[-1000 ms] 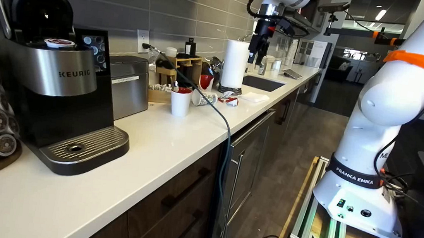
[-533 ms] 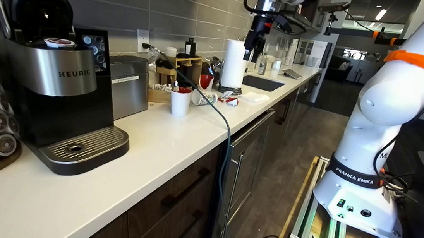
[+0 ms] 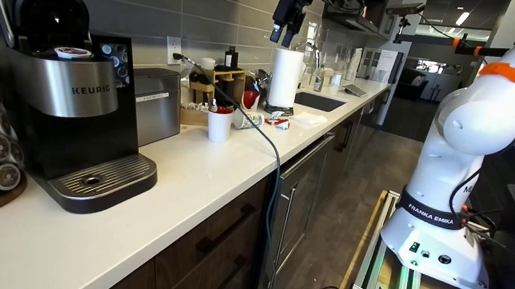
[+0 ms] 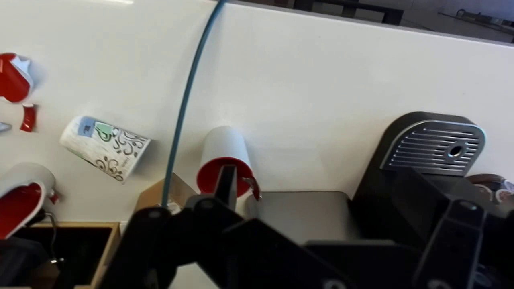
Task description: Pick up the small cup from the coffee marker and put it on the counter
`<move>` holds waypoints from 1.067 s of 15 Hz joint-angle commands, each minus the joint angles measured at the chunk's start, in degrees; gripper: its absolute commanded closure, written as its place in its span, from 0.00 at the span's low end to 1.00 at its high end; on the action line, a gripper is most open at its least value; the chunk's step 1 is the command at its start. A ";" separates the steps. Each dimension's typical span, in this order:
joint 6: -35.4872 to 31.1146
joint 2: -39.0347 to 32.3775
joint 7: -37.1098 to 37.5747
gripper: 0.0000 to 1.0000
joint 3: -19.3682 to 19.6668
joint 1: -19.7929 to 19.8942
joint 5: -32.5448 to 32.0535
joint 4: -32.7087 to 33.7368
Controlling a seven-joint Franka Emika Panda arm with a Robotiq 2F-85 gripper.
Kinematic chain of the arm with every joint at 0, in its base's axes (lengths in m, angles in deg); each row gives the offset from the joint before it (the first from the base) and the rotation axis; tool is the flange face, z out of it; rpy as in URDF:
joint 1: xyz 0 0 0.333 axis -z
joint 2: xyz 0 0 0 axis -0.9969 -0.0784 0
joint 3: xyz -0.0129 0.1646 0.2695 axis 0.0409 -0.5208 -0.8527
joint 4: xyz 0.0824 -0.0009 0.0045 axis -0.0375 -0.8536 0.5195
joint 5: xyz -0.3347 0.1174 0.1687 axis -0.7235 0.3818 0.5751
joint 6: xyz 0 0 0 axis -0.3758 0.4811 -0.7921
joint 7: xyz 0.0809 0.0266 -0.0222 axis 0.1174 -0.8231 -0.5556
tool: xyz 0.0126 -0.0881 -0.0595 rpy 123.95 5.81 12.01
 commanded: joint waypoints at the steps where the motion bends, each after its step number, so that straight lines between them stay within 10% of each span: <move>1: 3.53 3.56 0.60 0.00 -5.10 -4.49 -2.03 -0.35; 8: 3.57 2.44 2.50 0.00 -4.75 -5.53 -0.42 0.87; 16: 2.27 -7.91 34.96 0.00 -22.09 -8.19 2.49 14.84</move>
